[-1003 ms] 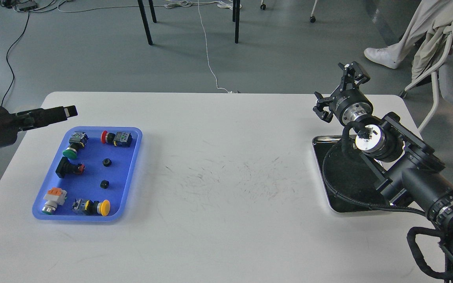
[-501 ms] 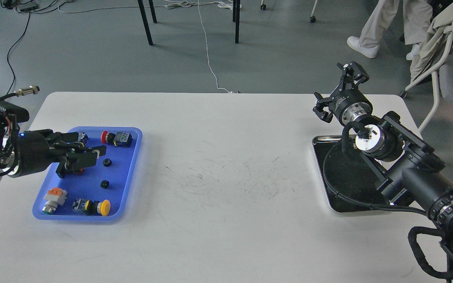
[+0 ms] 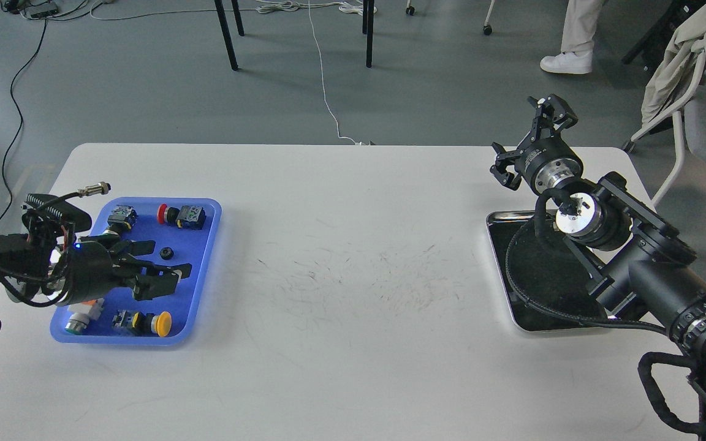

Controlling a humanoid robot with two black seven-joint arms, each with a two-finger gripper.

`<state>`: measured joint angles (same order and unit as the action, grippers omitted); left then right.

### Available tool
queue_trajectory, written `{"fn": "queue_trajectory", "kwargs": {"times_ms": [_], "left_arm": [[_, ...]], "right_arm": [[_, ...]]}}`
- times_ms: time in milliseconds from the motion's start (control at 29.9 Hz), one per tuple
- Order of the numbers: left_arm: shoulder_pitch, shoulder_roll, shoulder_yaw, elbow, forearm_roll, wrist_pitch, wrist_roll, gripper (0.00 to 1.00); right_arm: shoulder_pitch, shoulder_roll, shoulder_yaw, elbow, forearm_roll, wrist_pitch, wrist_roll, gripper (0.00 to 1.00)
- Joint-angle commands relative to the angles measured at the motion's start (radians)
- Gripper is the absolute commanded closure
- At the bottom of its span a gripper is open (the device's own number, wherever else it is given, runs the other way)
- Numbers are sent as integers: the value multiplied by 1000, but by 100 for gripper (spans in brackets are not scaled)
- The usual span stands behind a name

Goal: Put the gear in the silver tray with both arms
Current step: 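Lower the left gripper and grasp a small black gear in the blue tray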

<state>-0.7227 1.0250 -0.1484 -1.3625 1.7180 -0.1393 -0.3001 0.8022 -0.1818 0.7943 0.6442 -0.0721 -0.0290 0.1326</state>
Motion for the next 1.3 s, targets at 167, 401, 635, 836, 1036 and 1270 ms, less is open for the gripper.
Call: {"fn": "queue_trajectory", "kwargs": {"times_ms": [167, 401, 635, 836, 1036, 1270], "left_arm": [[49, -28, 1, 37, 3, 49, -37, 10], [72, -66, 1, 112, 8, 72, -83, 10], [77, -86, 3, 171, 34, 104, -109, 10], [97, -97, 4, 190, 118, 147, -145, 12], [100, -128, 4, 250, 115, 156, -151, 12], [100, -151, 4, 305, 117, 172, -175, 12]], "right_arm": [[5, -1, -3, 0, -2, -3, -1, 1], [9, -8, -26, 2, -2, -12, -2, 1], [15, -8, -33, 2, -2, -17, -2, 1], [17, -8, -37, 2, -2, -23, -2, 1], [18, -8, -37, 2, -2, -23, -2, 1], [20, -8, -37, 2, -2, -25, -2, 1]]}}
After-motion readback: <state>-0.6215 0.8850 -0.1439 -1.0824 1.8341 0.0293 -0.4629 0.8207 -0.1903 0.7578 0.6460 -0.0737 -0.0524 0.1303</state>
